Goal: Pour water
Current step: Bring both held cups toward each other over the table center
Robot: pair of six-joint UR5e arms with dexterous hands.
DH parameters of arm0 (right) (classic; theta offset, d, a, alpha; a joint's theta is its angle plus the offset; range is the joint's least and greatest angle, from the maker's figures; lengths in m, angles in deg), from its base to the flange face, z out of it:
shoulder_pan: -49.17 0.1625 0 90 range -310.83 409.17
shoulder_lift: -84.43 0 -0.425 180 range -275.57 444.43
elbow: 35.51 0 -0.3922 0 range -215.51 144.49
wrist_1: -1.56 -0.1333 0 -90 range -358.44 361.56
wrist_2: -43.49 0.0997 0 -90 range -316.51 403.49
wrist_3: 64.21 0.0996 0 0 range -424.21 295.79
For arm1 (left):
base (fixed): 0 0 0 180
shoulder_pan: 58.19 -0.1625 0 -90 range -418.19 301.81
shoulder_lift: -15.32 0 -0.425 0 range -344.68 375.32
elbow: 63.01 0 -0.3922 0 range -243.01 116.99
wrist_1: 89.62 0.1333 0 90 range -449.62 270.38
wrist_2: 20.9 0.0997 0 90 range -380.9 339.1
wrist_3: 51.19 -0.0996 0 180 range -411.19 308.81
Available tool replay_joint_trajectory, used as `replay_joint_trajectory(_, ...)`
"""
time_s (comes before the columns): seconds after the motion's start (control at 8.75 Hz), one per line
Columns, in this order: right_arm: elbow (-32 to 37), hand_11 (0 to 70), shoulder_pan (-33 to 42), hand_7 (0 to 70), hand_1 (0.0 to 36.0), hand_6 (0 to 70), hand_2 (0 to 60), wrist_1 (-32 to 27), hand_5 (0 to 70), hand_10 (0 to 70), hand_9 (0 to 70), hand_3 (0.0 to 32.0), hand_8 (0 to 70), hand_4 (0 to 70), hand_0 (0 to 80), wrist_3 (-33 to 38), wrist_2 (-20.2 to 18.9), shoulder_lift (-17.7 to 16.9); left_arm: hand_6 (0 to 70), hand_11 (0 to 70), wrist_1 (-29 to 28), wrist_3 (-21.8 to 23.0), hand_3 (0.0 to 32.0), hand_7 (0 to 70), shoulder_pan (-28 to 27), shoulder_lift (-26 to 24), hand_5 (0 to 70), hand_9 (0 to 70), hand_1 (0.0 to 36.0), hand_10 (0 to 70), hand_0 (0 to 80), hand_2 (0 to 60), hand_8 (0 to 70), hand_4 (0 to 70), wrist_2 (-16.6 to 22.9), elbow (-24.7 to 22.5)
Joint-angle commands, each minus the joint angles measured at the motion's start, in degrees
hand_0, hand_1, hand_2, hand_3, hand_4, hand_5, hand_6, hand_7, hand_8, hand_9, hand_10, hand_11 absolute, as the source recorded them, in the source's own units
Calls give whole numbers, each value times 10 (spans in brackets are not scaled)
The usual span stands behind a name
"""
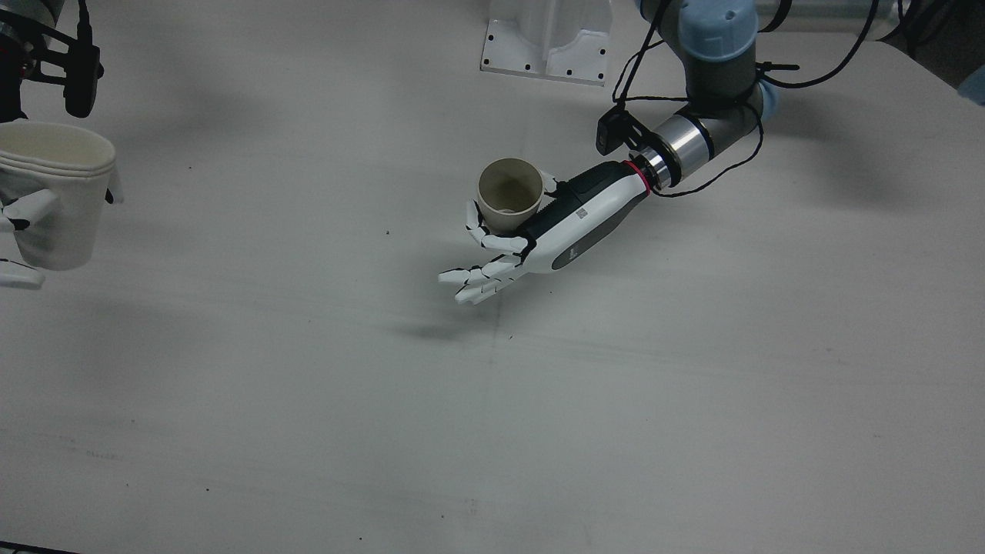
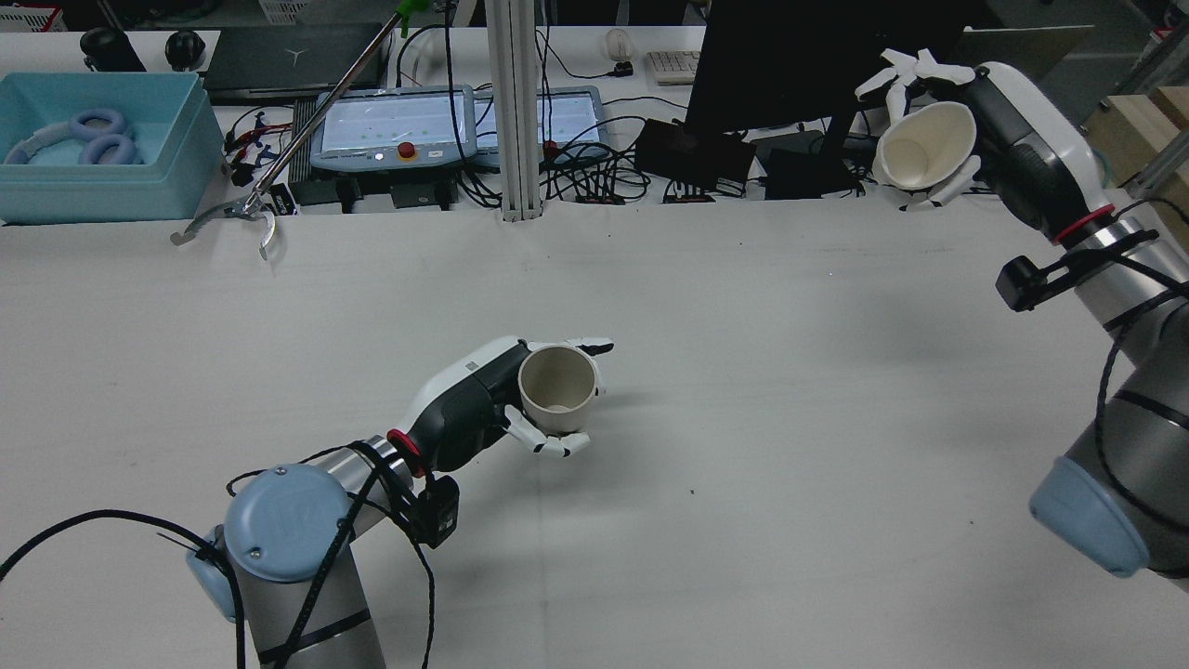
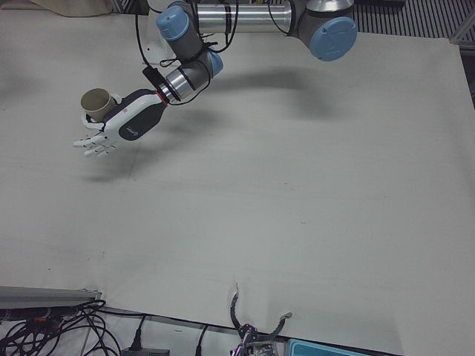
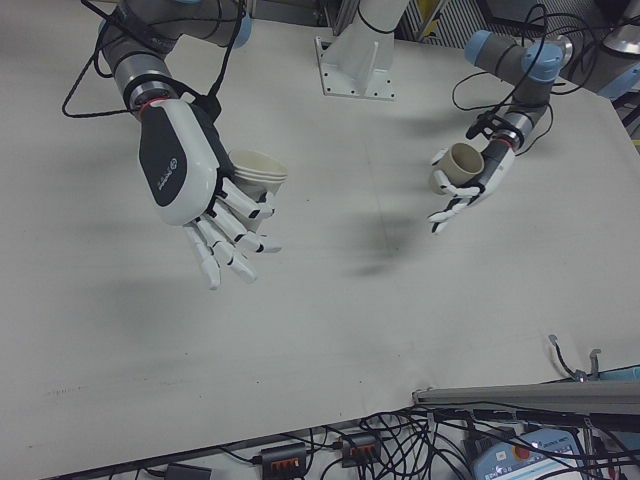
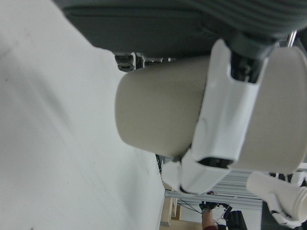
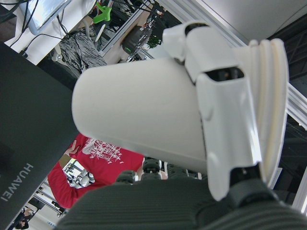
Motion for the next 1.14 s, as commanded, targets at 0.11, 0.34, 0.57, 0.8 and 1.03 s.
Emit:
replay_joint_trajectory(0.11, -132, 29, -28, 339, 360, 332, 505, 121, 700, 0, 111, 0, 109, 660, 800, -92, -2, 2, 150, 62, -32, -38, 0, 160, -54, -128, 700, 78, 360, 28, 770, 600, 74, 700, 1, 186)
replay_joint_trajectory(0.34, -144, 22, -69, 356, 360, 345, 562, 132, 700, 0, 111, 0, 107, 690, 800, -186, 1, 4, 161, 63, -36, -42, 0, 167, -60, -182, 700, 78, 360, 28, 800, 600, 77, 700, 1, 248)
replay_joint_trajectory(0.57, -143, 20, -116, 358, 360, 344, 600, 138, 700, 0, 109, 0, 104, 699, 800, -279, 8, 5, 173, 62, -45, -61, 0, 176, -61, -217, 700, 81, 360, 27, 800, 600, 81, 700, 1, 277)
replay_joint_trajectory(0.8, -152, 10, -170, 347, 360, 332, 581, 164, 700, 0, 99, 0, 94, 698, 800, -354, 55, 8, 190, 58, -43, -60, 0, 189, -56, -224, 700, 82, 360, 24, 800, 600, 87, 700, 5, 277)
replay_joint_trajectory(1.03, -183, 3, -223, 313, 360, 299, 545, 206, 700, 0, 83, 0, 78, 658, 800, -440, 100, 11, 195, 56, -44, -59, 0, 193, -51, -225, 700, 81, 360, 23, 800, 600, 86, 700, 4, 277)
